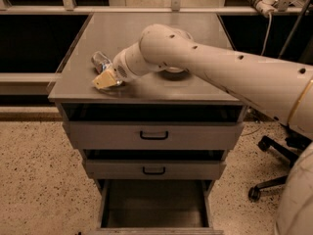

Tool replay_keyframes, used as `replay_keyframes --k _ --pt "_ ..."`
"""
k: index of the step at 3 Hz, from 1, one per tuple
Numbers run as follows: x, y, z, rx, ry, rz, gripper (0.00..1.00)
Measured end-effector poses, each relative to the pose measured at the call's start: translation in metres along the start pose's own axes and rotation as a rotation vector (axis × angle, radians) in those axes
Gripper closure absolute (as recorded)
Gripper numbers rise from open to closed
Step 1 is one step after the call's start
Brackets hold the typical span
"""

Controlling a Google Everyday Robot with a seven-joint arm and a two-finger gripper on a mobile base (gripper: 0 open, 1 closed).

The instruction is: Place redbull can into bottom drawer

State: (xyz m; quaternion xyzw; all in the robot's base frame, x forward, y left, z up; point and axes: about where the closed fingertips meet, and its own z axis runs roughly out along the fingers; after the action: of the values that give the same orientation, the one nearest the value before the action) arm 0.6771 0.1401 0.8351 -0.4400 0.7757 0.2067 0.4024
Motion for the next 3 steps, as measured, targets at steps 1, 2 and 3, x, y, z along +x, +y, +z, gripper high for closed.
replay_keyframes --k 1,2,3 --pt "0.0 0.0 0.0 0.0 0.0 0.0 0.88" --pt "0.0 0.0 0.0 0.0 0.0 0.0 1.0" --pt "0.0001 0.0004 0.0002 -0.001 0.0 0.001 1.0"
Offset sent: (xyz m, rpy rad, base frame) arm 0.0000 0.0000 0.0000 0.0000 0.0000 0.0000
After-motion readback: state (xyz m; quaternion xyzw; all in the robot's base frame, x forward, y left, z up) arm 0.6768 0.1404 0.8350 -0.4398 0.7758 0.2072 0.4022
